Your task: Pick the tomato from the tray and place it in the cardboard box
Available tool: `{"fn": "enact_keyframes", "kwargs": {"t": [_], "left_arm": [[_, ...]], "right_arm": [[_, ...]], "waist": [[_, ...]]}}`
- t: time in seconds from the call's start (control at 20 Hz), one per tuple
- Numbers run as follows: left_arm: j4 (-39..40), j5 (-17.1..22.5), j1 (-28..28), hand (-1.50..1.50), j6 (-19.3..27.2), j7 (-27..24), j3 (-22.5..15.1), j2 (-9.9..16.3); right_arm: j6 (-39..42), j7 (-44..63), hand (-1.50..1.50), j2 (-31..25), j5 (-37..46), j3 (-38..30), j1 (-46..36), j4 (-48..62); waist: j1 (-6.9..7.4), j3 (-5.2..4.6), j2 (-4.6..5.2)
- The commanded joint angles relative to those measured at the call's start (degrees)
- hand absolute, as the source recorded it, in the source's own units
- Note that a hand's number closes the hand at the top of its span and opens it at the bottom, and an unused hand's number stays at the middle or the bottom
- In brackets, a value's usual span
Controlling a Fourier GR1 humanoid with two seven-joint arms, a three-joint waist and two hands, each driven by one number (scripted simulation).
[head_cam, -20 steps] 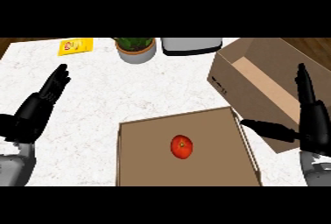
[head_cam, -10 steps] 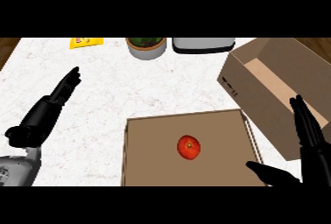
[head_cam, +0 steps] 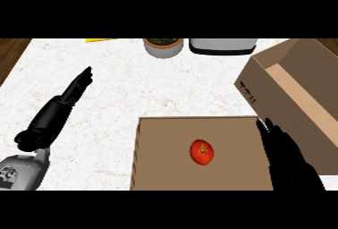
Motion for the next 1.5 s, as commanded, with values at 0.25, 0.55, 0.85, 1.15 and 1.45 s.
{"fn": "enact_keyframes", "kwargs": {"t": [0.25,0.55,0.85,1.15,1.45], "left_arm": [[1.83,-1.29,-1.83,0.00,0.34,-0.49,-0.69,-1.64],[4.46,-0.69,-4.87,0.00,-0.48,-0.07,0.95,-1.33],[1.27,-0.42,-0.85,0.00,-1.88,-0.81,0.54,-0.62],[5.30,-2.06,-3.98,0.00,-0.16,-0.83,0.94,-2.66],[3.68,-2.36,-0.23,0.00,-0.29,-2.97,0.84,-3.06]], "right_arm": [[20.04,21.55,-1.50,14.87,1.18,6.88,-11.63,4.88],[20.90,24.21,-1.50,26.11,3.22,6.72,-14.91,15.88],[20.20,26.23,-1.50,30.07,4.98,5.46,-17.40,22.42],[20.16,26.53,-1.50,30.19,6.88,6.59,-19.11,25.26],[21.74,24.10,-1.50,30.22,5.42,1.11,-21.47,30.85]], "waist": [[1.10,0.07,0.11],[0.15,0.19,0.26],[0.86,0.31,-0.17],[-0.52,0.36,-0.04],[0.17,0.39,-0.05]]}}
